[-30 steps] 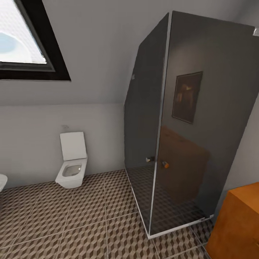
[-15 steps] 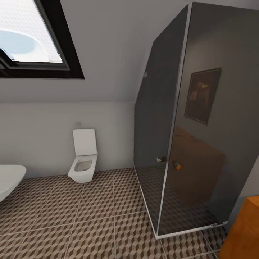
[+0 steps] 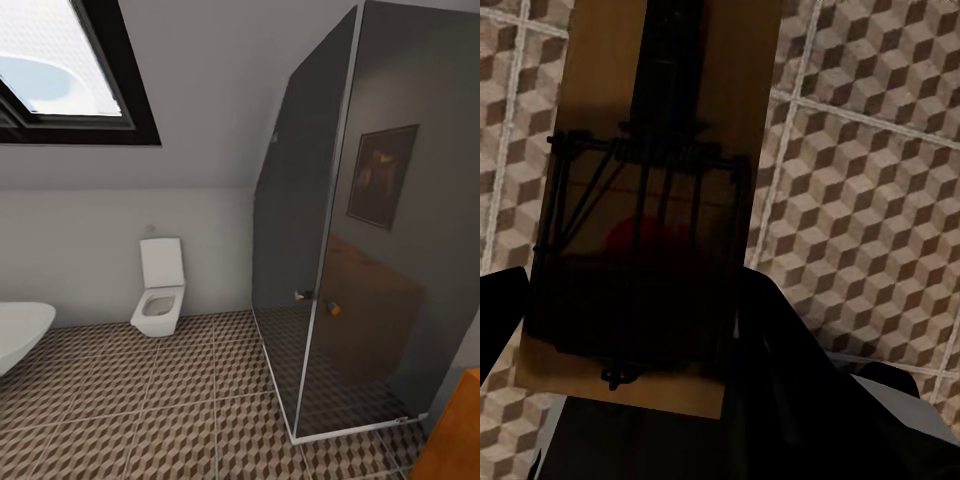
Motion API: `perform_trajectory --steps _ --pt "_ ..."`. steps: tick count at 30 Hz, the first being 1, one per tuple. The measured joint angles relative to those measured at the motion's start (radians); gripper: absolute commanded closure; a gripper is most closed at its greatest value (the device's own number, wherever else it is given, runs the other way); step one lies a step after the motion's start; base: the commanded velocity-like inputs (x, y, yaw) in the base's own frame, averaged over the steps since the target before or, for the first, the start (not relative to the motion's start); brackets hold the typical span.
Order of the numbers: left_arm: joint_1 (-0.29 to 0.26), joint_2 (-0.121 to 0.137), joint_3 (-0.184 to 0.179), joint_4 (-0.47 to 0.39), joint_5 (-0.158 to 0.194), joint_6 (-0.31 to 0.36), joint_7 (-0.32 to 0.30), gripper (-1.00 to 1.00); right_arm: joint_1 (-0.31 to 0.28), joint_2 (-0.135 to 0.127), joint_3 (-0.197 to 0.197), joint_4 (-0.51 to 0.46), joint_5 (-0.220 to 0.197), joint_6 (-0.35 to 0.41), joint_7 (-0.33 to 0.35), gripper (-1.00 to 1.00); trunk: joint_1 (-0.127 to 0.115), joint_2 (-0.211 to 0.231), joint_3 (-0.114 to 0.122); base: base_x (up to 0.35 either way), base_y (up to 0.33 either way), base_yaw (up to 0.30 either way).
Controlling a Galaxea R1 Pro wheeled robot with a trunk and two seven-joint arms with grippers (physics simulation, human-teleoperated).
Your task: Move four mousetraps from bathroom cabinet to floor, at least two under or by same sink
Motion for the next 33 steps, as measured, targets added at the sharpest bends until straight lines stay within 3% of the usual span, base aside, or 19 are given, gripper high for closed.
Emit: perform_trajectory --steps 33 --pt "0.000 0.000 0.001 0.001 -0.001 0.000 0.000 1.00 0.000 0.000 0.002 0.000 0.001 0.000 0.000 1.00 0.000 0.000 0.000 0.000 0.000 0.277"
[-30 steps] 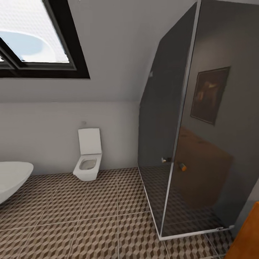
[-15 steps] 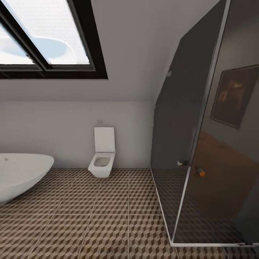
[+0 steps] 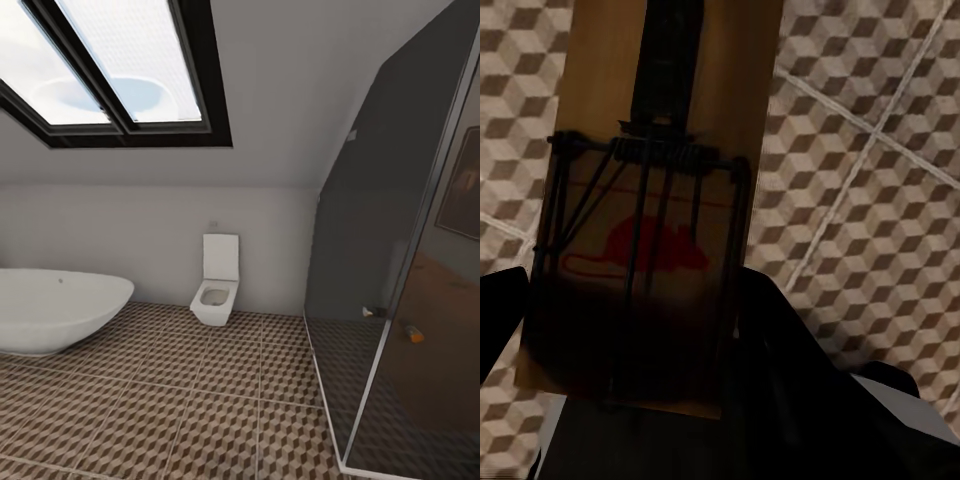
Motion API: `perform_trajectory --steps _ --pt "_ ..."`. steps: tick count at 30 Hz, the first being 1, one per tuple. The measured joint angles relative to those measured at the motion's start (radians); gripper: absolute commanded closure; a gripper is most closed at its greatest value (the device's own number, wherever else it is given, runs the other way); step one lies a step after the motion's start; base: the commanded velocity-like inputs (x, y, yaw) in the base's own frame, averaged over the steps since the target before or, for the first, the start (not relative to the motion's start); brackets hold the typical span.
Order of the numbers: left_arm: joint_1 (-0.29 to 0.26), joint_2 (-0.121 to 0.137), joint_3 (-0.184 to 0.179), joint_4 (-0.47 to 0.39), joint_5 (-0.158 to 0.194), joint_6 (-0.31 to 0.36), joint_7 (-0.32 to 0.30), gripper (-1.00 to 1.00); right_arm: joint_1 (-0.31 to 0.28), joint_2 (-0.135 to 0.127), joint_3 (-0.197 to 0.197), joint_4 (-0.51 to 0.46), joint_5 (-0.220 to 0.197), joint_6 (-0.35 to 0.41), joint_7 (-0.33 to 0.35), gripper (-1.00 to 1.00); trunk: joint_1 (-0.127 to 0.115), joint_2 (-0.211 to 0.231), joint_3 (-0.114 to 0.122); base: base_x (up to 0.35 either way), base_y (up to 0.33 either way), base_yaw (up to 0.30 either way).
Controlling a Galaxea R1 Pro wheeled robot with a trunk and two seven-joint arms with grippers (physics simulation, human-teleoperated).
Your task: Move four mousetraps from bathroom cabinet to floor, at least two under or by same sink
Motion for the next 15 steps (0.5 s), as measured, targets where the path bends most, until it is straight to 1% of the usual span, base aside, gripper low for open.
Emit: perform_trajectory --steps 15 --pt "0.000 0.000 0.000 0.000 0.000 0.000 0.000 1.00 0.000 0.000 0.000 0.000 0.000 0.000 0.000 1.00 0.000 0.000 0.000 0.000 0.000 0.284"
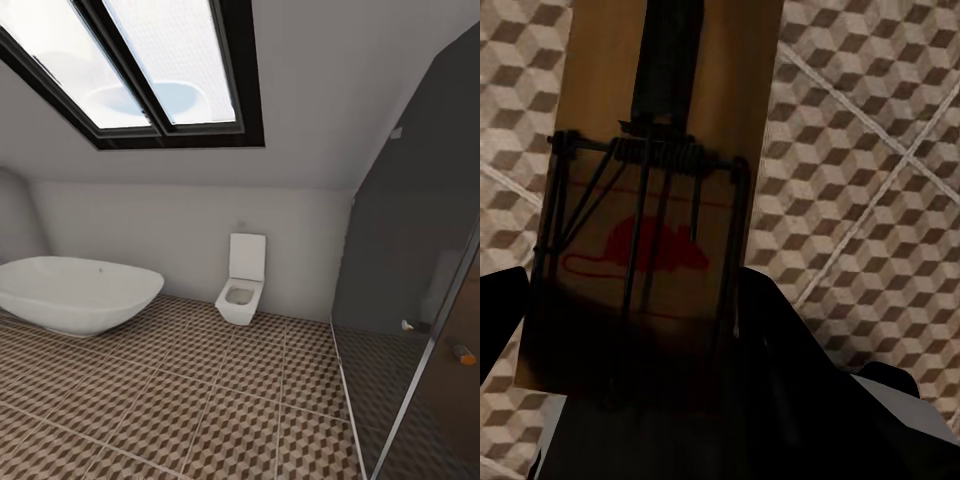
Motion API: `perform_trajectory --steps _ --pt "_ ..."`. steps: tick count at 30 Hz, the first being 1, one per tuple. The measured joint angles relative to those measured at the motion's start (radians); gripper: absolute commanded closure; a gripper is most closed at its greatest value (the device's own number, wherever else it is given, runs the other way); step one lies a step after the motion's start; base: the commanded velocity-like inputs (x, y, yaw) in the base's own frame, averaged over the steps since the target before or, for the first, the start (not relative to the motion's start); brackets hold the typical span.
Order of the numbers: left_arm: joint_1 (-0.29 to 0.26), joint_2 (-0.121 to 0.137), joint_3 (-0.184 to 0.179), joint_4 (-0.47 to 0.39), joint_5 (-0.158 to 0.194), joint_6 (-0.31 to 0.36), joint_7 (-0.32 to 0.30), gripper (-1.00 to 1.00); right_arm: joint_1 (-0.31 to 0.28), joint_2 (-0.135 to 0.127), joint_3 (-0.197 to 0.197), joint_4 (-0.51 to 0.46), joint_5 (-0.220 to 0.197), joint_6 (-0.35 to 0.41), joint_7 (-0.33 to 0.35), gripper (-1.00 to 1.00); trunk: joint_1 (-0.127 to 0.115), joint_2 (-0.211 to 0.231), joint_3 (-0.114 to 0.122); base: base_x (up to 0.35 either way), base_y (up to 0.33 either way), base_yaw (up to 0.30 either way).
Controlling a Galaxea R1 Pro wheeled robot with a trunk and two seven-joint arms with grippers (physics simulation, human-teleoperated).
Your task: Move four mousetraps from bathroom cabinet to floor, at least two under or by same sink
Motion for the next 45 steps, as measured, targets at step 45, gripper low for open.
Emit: perform_trajectory --steps 45 --pt "0.000 -0.003 -0.001 0.001 0.002 -0.073 -0.002 1.00 0.000 0.000 0.000 0.000 0.000 -0.001 0.000 1.00 0.000 0.000 0.000 0.000 0.000 0.289"
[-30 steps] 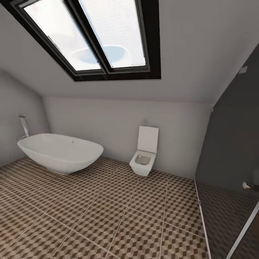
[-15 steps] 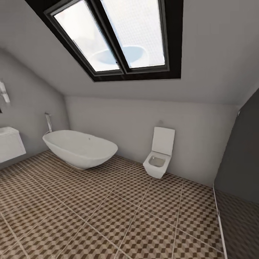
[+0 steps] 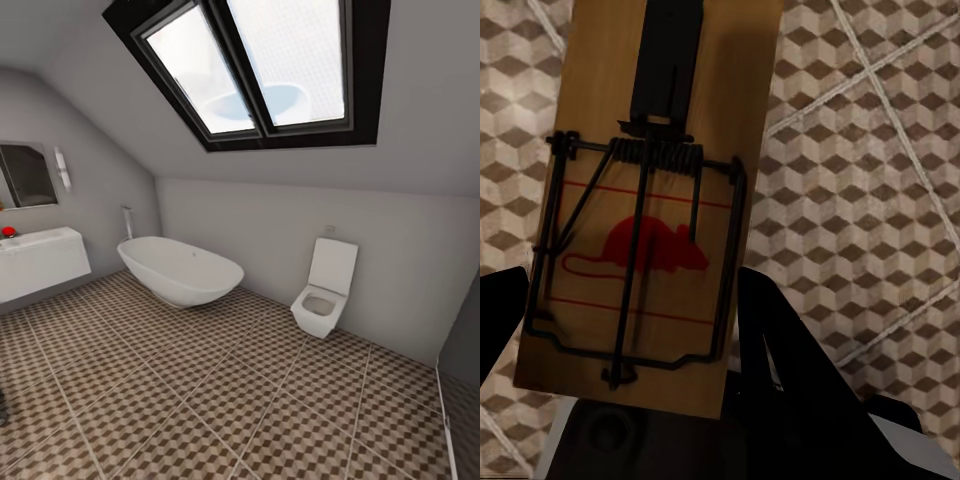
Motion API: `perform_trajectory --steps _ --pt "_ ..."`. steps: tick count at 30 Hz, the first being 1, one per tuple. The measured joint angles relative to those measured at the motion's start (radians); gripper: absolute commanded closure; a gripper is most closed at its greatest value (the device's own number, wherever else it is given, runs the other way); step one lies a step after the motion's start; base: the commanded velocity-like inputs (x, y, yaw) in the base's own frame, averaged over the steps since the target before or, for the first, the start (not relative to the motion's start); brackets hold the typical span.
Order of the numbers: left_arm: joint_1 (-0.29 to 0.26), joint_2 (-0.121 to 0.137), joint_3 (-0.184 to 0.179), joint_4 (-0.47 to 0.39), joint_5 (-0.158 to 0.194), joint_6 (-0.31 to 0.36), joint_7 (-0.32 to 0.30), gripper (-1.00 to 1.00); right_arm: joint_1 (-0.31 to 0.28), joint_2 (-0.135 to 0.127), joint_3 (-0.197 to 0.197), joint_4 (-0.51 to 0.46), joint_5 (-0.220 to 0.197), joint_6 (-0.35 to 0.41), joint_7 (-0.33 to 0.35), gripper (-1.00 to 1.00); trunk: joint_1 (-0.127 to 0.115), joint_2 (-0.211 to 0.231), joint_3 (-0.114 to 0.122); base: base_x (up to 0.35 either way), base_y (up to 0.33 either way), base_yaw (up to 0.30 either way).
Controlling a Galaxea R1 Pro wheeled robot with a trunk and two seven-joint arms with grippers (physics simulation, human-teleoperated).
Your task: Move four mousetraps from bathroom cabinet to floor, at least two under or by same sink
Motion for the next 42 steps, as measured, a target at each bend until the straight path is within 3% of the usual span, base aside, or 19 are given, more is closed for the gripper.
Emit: perform_trajectory --steps 22,30,42 --pt "0.000 0.001 0.002 0.000 0.000 0.000 0.000 1.00 0.000 0.000 0.001 0.000 0.000 0.000 0.000 1.00 0.000 0.000 -0.016 0.014 0.000 0.266" --pt "0.000 0.002 0.003 0.000 0.009 0.000 0.000 1.00 0.000 0.000 0.000 0.000 0.000 -0.001 0.000 1.00 0.000 0.000 -0.024 0.243 0.000 0.245" --pt "0.000 0.003 0.003 0.000 0.011 0.000 0.000 1.00 0.000 0.000 0.000 0.000 0.000 -0.001 0.000 1.00 -0.001 0.000 -0.025 0.331 0.000 0.053"
